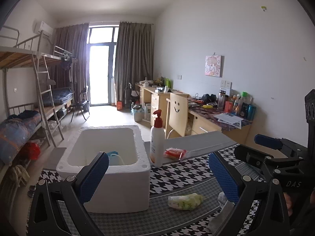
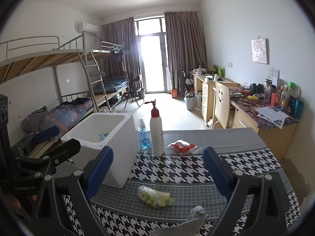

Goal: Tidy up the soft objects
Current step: 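Withdraw both open tools from the box toward the green-yellow packet, then lower the left tool onto the green-yellow packet while the right tool approaches the grey sock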

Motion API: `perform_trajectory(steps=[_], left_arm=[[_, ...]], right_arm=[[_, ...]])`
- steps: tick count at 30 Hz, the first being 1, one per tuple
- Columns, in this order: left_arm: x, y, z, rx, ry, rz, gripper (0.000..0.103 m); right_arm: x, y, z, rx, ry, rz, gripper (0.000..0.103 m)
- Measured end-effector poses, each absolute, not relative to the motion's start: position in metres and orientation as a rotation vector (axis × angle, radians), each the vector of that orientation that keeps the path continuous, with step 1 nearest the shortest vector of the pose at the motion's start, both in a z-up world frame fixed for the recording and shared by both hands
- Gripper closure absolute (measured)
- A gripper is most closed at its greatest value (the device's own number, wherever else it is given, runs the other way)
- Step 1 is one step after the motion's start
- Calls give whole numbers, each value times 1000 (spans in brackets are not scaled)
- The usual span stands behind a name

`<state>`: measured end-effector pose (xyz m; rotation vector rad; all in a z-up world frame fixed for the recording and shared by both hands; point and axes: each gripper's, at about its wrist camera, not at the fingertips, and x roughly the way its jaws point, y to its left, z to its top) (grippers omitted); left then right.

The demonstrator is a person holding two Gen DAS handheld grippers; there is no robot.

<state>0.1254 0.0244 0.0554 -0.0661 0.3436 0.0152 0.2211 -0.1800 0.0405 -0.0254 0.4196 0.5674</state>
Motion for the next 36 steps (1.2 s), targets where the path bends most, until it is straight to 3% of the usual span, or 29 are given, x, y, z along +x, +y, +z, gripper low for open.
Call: perform_trajectory(steps=[36], left_arm=[[140, -2, 23, -60, 404, -65, 1]], right_arm=[[216, -220, 7, 4, 458, 475, 8]])
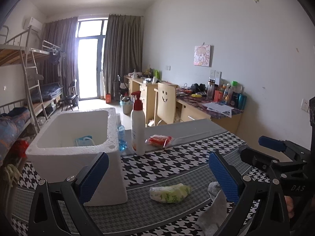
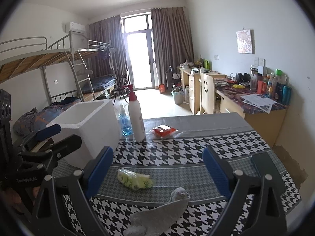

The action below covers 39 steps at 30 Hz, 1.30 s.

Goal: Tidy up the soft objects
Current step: 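Lower the left tool onto the green-yellow packet while the right tool approaches the grey sock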

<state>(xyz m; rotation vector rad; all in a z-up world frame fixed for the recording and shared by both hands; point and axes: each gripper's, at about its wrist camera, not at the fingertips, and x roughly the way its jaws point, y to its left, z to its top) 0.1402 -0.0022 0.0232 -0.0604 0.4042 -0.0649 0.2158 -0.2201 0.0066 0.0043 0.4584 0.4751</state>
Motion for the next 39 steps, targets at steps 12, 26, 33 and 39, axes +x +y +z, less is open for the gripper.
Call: perform_trajectory(steps=[12, 26, 33, 39], left_arm=[[150, -14, 8, -46, 447, -86, 1], [163, -22, -8, -35, 494, -84, 1], [171, -25, -15, -32, 517, -88, 1], [176, -26, -20, -31, 538, -89, 1]], right_arm=[[216, -232, -8, 7, 485, 457, 8], [221, -244, -27, 22, 534, 428, 8], [224, -251, -35, 33, 554, 422, 8], [225, -251, -42, 26, 568, 423, 8]])
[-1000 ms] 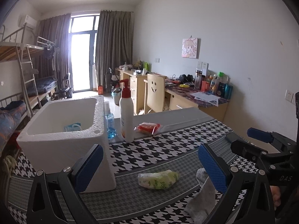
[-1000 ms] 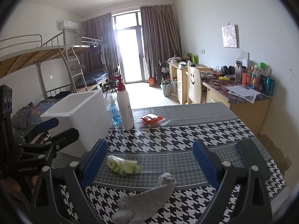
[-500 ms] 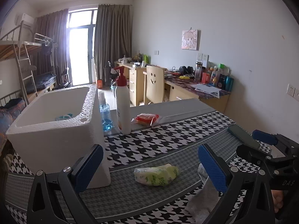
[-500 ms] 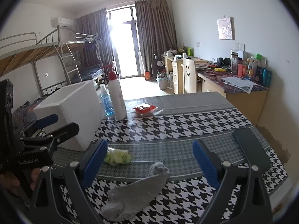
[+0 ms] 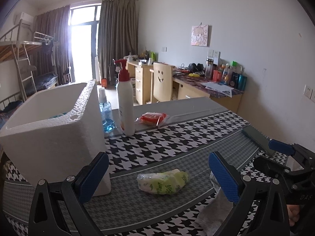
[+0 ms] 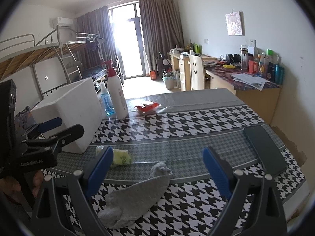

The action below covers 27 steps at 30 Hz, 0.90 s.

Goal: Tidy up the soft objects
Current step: 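Lower the left tool onto the green-yellow packet while the right tool approaches the grey sock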

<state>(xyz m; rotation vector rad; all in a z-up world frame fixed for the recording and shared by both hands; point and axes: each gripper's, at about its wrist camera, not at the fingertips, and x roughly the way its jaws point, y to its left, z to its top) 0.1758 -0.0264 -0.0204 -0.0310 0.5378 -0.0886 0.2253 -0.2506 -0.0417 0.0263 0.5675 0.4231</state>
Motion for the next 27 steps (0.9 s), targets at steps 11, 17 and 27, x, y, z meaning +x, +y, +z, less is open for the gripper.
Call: perform_trajectory(steps=[11, 17, 27], left_arm=[[191, -35, -33, -10, 593, -86, 1], [199, -41, -44, 3, 630, -91, 1], [211, -43, -60, 0, 680, -93, 1]], right_arm=[[232, -257, -53, 55, 610, 430, 8], [234, -257, -60, 46, 628, 429, 8], [238, -256, -73, 39, 666, 443, 8]])
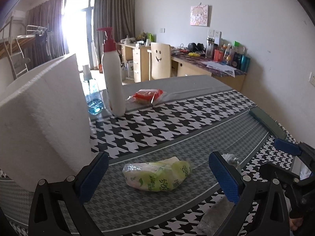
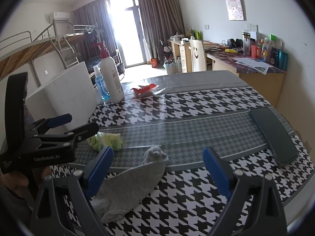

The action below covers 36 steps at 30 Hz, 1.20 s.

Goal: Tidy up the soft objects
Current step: 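Lower the left tool onto the green-yellow packet while the right tool approaches the grey sock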

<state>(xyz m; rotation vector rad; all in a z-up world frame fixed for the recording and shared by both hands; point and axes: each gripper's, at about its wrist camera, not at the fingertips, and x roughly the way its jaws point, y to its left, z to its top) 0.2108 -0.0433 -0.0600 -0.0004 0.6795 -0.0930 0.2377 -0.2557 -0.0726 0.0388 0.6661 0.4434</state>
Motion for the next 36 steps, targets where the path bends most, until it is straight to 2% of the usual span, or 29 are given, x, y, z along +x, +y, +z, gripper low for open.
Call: perform_trajectory(steps=[9, 23, 28, 36], left_arm=[[223, -43, -76, -5, 749, -98, 1], [233, -44, -96, -1, 842, -105, 10], [237, -45, -106, 8, 894, -116, 20], [235, -48, -108, 23, 893, -122, 28]], right_arm=[[241, -253, -82, 29, 693, 451, 8], [242, -250, -91, 36, 730, 464, 8], [243, -250, -93, 39, 736, 464, 8], [245, -252, -96, 44, 744, 463, 8]])
